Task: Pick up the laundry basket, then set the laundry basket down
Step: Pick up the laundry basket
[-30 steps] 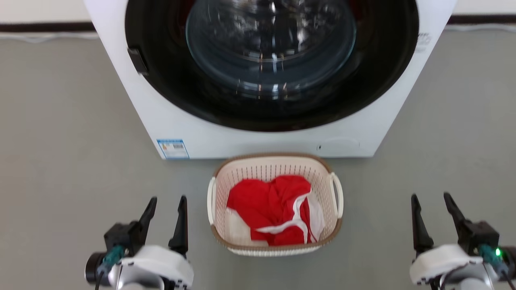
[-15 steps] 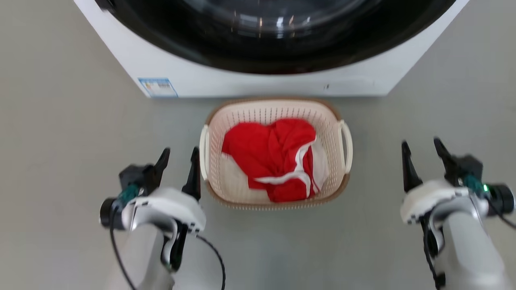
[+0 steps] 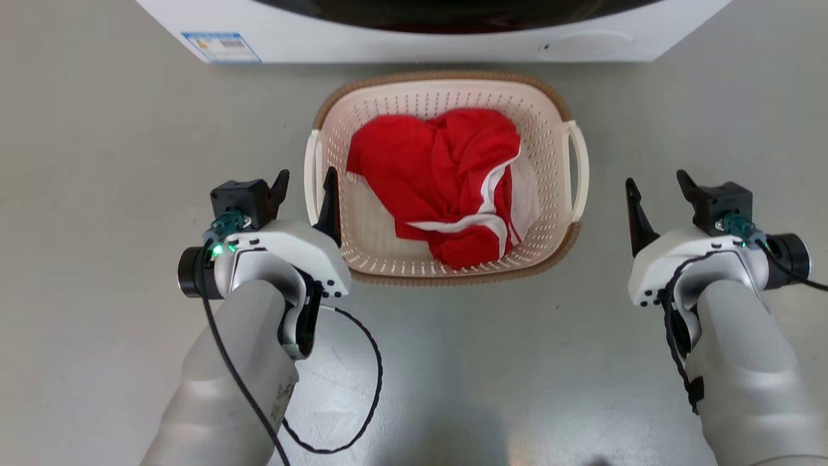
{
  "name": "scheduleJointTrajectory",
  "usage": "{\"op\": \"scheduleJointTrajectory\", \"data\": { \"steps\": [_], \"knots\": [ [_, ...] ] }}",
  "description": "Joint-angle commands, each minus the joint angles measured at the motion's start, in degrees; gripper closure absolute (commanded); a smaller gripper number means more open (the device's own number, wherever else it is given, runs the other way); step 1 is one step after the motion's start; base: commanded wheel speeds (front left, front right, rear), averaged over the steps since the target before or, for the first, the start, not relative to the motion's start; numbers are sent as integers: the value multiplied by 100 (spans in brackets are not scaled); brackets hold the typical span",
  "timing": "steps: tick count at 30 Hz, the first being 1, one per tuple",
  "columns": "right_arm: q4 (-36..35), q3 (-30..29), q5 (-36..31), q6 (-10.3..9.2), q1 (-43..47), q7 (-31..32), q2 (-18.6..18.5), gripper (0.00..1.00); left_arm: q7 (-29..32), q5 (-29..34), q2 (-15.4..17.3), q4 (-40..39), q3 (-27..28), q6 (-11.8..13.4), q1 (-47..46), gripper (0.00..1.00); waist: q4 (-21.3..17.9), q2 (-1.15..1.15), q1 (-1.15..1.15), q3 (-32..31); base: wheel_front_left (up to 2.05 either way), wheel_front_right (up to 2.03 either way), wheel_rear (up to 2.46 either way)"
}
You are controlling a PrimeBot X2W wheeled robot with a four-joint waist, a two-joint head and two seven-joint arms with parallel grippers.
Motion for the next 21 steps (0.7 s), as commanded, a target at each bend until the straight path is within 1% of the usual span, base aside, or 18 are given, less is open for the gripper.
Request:
{"op": "scheduleJointTrajectory", "data": {
  "steps": [1,7,12,21],
  "knots": [
    [-7,100,-62,34,-78,-36,27,0,-35,-117,105,7,19,100,-120,0,21,0,0,163,0,0,0],
    [143,103,-125,34,-318,-122,27,0,-35,-422,105,245,-262,258,-443,0,48,0,0,486,0,0,0],
    [225,115,-133,34,-512,-176,27,0,-35,-626,105,446,-452,337,-663,0,64,0,0,738,0,0,0],
    [341,330,69,34,-874,-266,27,0,-35,-690,105,691,-561,433,-1025,0,64,0,0,1188,0,0,0]
  ]
}}
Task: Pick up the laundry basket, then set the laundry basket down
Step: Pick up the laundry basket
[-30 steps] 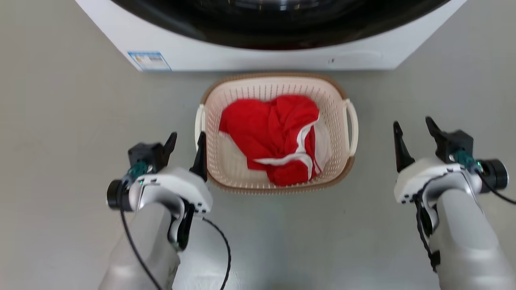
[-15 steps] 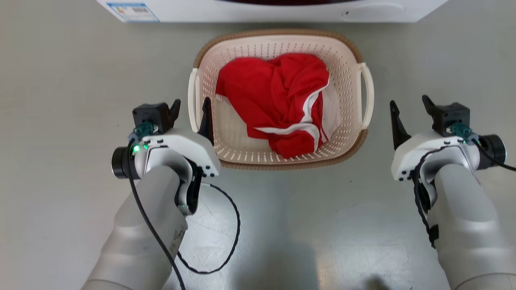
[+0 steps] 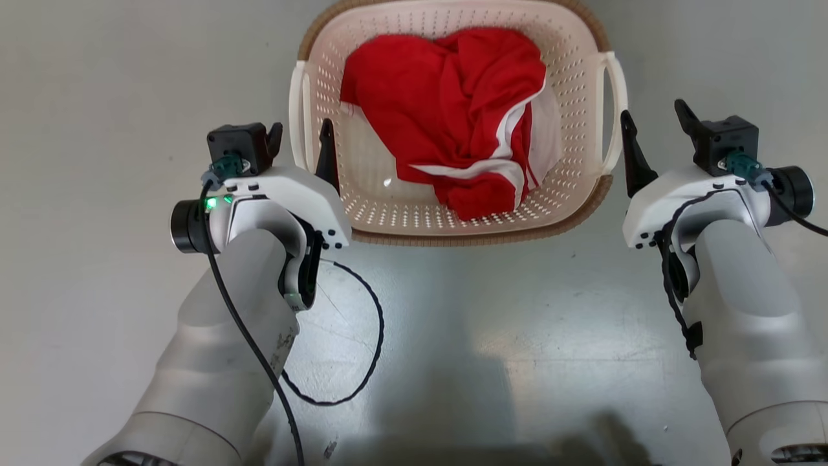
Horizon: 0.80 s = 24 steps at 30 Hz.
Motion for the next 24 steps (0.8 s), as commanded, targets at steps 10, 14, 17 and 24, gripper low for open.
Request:
{"op": "scheduleJointTrajectory", "data": {
  "steps": [10,14,17,24],
  "knots": [
    [86,252,165,34,-80,-142,55,0,-35,-95,114,66,-44,175,-176,0,37,0,0,346,0,0,0],
    [139,258,194,34,-109,-163,55,0,-35,-131,114,113,-123,191,-201,0,26,0,0,414,0,0,0],
    [177,266,218,34,-130,-178,55,0,-35,-172,114,155,-194,209,-223,0,16,0,0,468,0,0,0],
    [252,354,332,34,-168,-210,55,0,-35,-203,114,210,-304,248,-299,0,-9,0,0,558,0,0,0]
  ]
}}
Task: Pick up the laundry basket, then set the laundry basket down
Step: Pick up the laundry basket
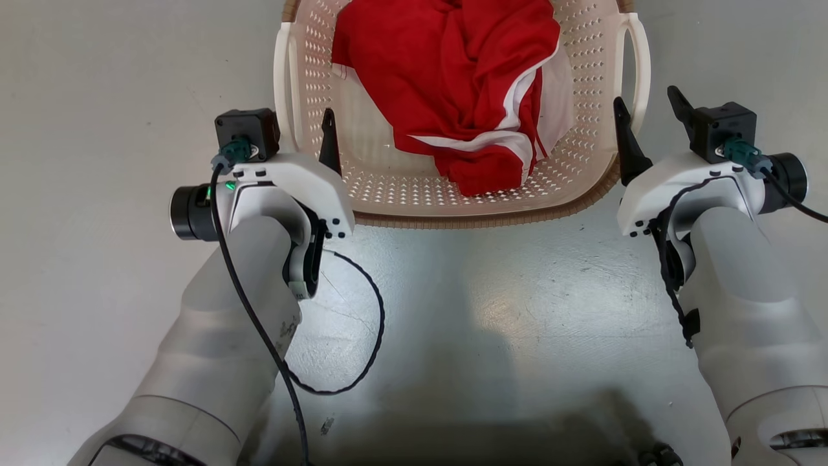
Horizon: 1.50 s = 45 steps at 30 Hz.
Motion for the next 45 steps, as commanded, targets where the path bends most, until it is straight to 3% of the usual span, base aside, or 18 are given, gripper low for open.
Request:
{"op": "scheduleJointTrajectory", "data": {
  "steps": [1,31,32,33,34,45],
  "knots": [
    [-23,118,53,34,102,-95,71,0,-35,-52,117,-32,69,61,-11,0,-2,0,0,9,0,0,0],
    [46,230,151,34,9,-131,71,0,-35,-97,117,29,-140,139,-169,0,28,0,0,71,0,0,0],
    [30,254,193,34,4,-132,71,100,-35,-95,117,25,-154,113,-165,25,31,0,0,73,0,0,0],
    [55,309,231,34,9,-132,71,100,-35,-74,117,12,-172,93,-169,70,35,0,0,70,0,0,0],
    [94,366,275,34,18,-132,71,100,-35,-29,117,0,-197,80,-175,100,36,0,0,66,0,0,0],
    [294,710,577,34,9,-86,71,100,-35,-343,117,-83,-590,149,-152,100,-13,0,0,-34,0,0,0]
  ]
}}
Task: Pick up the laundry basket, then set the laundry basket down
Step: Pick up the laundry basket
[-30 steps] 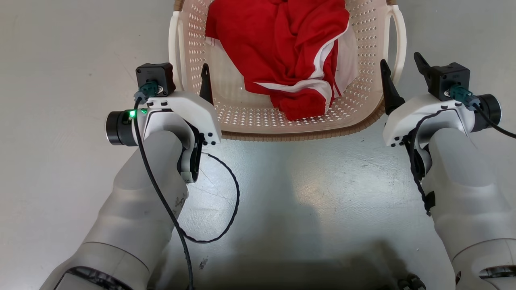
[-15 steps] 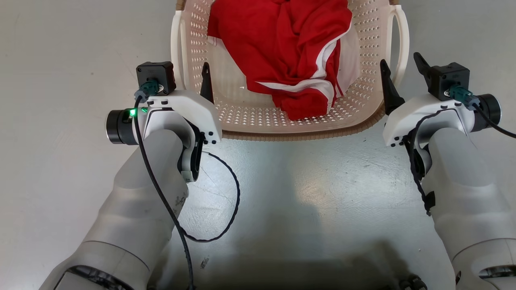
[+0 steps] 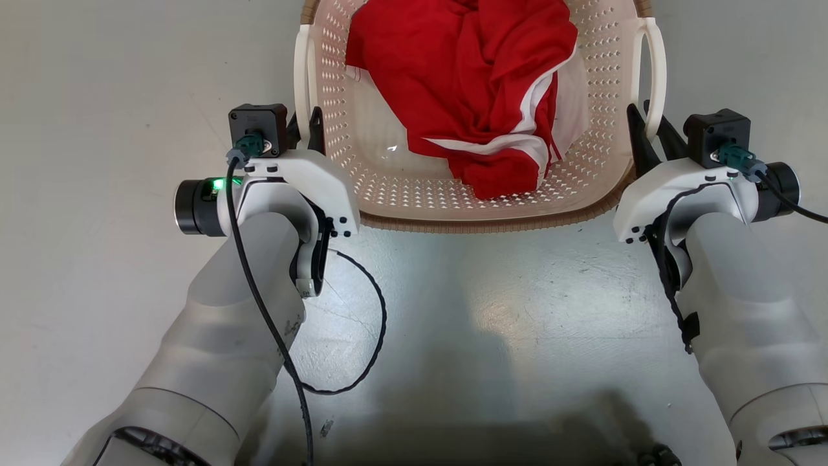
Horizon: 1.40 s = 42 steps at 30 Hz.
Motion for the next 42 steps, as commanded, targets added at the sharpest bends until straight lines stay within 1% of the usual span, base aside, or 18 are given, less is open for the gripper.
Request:
{"op": "scheduleJointTrajectory", "data": {
  "steps": [1,11,21,32,42],
  "knots": [
    [-45,204,14,39,95,-29,146,100,-36,-62,72,-155,-22,57,21,100,-2,0,0,-37,0,0,0],
    [113,366,151,39,233,60,146,100,-36,-359,72,-4,-256,134,110,100,40,0,0,-381,0,0,0],
    [401,562,402,39,469,244,146,100,-36,-669,72,377,-579,44,376,100,57,0,0,-889,0,0,0],
    [677,1116,893,39,882,523,146,100,121,-987,72,766,-1048,-60,824,100,11,0,0,-1714,0,0,0],
    [657,1758,1593,39,1318,1030,146,100,459,-1256,72,894,-1458,-136,1350,100,-38,0,0,-2543,0,0,0]
  ]
}}
